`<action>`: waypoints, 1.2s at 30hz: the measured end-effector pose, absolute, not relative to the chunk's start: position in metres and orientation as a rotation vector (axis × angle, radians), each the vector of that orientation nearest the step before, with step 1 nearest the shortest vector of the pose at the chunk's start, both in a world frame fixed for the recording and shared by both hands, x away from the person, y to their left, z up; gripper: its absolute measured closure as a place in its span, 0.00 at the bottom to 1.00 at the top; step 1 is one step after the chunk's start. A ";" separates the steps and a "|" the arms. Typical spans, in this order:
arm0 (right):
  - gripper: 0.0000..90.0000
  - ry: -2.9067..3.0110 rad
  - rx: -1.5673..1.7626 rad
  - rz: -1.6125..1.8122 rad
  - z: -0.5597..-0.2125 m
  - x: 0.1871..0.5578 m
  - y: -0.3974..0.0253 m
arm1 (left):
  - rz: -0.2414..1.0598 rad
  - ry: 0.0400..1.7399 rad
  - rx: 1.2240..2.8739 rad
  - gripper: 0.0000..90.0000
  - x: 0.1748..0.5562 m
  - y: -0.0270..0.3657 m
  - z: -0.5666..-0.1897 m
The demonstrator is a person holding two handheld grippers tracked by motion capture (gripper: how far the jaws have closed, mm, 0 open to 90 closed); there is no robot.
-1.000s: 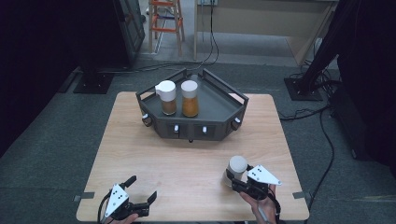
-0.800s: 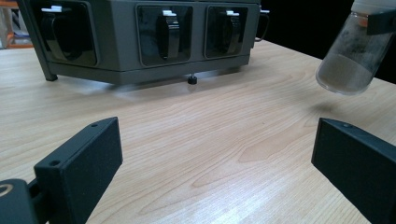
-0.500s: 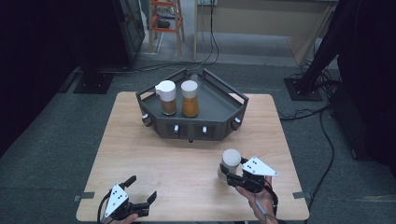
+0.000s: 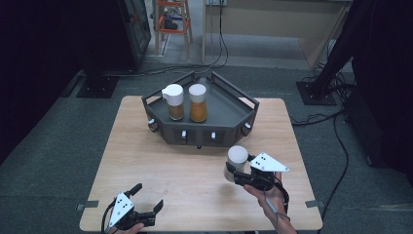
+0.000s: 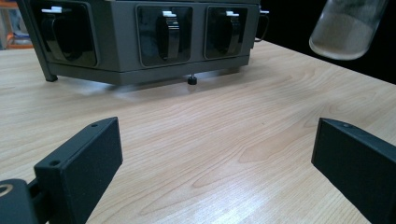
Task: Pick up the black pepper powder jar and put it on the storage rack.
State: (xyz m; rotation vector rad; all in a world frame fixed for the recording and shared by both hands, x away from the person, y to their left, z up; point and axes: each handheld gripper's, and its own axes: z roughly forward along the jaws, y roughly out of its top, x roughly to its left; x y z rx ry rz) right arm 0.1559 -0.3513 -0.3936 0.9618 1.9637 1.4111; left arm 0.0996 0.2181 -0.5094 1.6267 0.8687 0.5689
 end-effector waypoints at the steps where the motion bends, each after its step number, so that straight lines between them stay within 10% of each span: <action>1: 0.39 1.964 0.960 1.413 -0.391 0.157 -0.351 | 0.569 0.869 1.627 0.02 0.100 0.218 -0.509; 36: 0.39 1.998 0.953 1.450 -0.325 0.226 -0.332 | 0.565 0.868 1.623 0.02 0.100 0.220 -0.509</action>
